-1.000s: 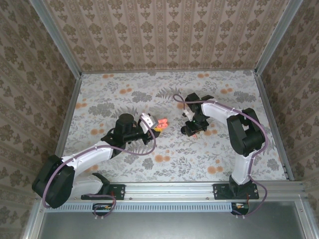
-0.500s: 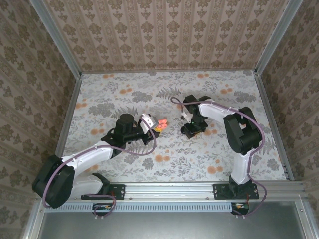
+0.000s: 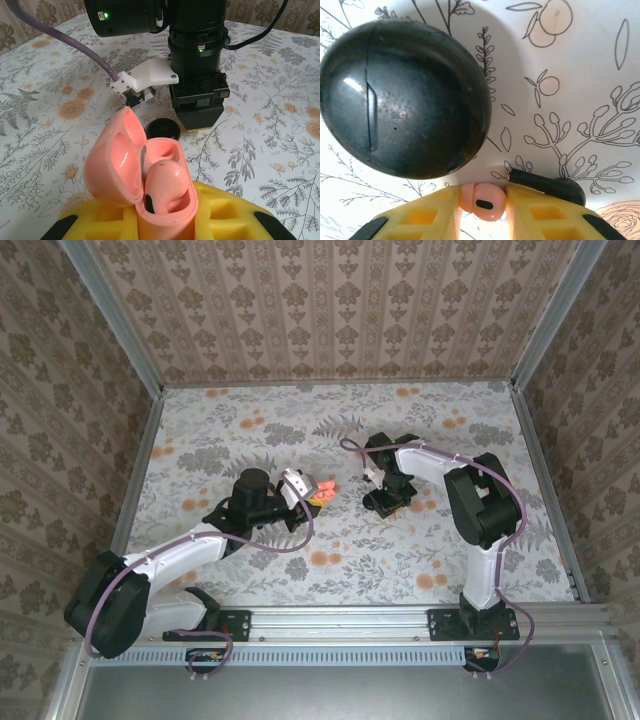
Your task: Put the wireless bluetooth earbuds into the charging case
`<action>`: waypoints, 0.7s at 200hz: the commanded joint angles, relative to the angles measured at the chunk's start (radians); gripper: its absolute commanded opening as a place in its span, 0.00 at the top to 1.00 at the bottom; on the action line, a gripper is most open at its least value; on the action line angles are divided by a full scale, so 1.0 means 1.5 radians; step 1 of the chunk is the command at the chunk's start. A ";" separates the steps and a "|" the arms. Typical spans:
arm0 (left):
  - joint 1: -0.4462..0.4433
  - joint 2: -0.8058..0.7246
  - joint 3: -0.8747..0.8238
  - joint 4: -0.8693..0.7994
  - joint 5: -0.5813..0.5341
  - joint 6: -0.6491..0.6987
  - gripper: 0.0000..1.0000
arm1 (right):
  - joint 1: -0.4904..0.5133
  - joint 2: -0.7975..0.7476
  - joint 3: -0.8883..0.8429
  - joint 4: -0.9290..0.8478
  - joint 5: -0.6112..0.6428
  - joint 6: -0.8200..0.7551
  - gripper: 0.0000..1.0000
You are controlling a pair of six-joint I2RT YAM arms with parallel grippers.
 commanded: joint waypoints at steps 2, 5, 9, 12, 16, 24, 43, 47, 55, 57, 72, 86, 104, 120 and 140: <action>0.006 -0.009 0.014 0.000 -0.001 0.013 0.85 | 0.005 0.000 -0.009 -0.009 0.019 0.006 0.73; 0.005 -0.009 0.014 0.000 -0.001 0.013 0.85 | 0.005 -0.001 -0.010 -0.006 0.019 0.007 0.74; 0.005 -0.009 0.014 0.001 -0.002 0.013 0.85 | 0.005 -0.003 -0.013 -0.003 0.018 0.009 0.75; 0.005 -0.009 0.014 0.000 -0.002 0.013 0.85 | 0.005 -0.005 -0.014 -0.001 0.019 0.011 0.75; 0.005 -0.009 0.014 0.000 -0.002 0.014 0.85 | 0.005 -0.009 -0.015 0.004 0.017 0.013 0.75; 0.005 -0.009 0.013 -0.001 -0.002 0.014 0.85 | 0.005 -0.014 -0.020 0.010 0.016 0.016 0.76; 0.004 -0.006 0.012 0.004 -0.004 0.012 0.85 | 0.005 -0.033 -0.035 0.028 0.011 0.030 0.77; 0.004 -0.005 0.011 0.007 -0.005 0.010 0.85 | 0.005 -0.039 -0.040 0.033 0.009 0.033 0.77; 0.002 -0.002 0.009 0.016 -0.005 0.005 0.85 | 0.005 -0.053 -0.050 0.043 0.007 0.043 0.77; 0.002 -0.001 0.008 0.020 -0.005 0.001 0.84 | 0.004 -0.056 -0.052 0.047 0.006 0.046 0.77; -0.002 0.007 0.006 0.040 0.002 -0.014 0.84 | 0.005 -0.093 -0.079 0.079 -0.008 0.077 0.77; -0.009 0.023 0.009 0.056 0.005 -0.024 0.84 | 0.005 -0.138 -0.114 0.133 -0.037 0.118 0.77; -0.015 0.052 0.007 0.086 0.004 -0.035 0.84 | 0.005 -0.198 -0.173 0.220 -0.071 0.173 0.77; -0.015 0.088 -0.008 0.144 0.006 -0.054 0.85 | 0.006 -0.244 -0.220 0.294 -0.097 0.215 0.78; -0.017 0.123 -0.013 0.188 0.010 -0.074 0.85 | 0.012 -0.294 -0.265 0.365 -0.113 0.261 0.78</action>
